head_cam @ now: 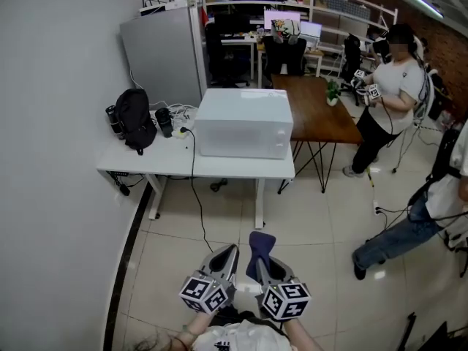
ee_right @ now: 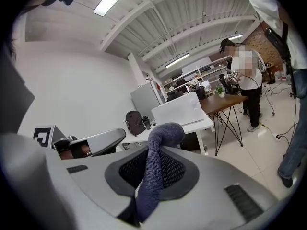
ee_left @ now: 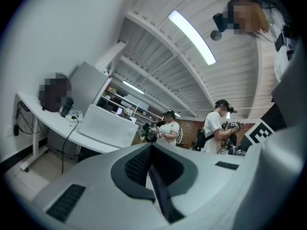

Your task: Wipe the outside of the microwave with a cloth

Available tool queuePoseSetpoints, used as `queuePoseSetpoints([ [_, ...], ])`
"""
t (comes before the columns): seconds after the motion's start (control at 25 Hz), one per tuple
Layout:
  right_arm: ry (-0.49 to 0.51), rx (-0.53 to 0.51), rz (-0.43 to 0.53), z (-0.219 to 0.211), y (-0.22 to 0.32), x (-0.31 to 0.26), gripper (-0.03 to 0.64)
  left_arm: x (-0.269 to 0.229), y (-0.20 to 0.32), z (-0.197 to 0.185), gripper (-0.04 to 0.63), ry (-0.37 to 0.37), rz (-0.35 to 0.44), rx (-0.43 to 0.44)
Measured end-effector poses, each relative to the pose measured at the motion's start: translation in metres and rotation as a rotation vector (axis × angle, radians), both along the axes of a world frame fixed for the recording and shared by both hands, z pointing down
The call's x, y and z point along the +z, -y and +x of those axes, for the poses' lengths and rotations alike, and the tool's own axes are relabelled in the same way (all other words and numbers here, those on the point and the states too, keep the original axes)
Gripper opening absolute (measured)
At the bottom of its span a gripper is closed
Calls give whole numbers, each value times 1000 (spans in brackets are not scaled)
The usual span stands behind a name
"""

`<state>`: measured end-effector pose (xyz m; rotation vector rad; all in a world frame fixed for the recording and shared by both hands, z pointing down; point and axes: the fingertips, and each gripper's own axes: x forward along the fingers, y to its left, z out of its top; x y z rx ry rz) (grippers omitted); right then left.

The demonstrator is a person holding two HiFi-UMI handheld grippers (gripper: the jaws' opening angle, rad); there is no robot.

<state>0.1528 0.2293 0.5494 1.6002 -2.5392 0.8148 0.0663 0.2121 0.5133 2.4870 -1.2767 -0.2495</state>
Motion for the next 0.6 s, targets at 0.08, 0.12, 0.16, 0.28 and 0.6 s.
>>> queuePoseSetpoints([
  [0.08,7,18,5,1,0,-1,67,-2,-1,1,-14,13,14,18],
  [0.12,12,31,5,2,0,-1,67,-3,-2,0,-14,18,18,24],
  [0.16,12,42,3,2,0,0,67,-2,-3,-2,-14,19,17,26],
  [0.28,-10,59,-9,1,-2,4,67,2,-7,-13,-14,7,2,12],
  [0.6,-57,53,7,-16,-4,3,67,1,-7,-37,-14,3,6,-10],
])
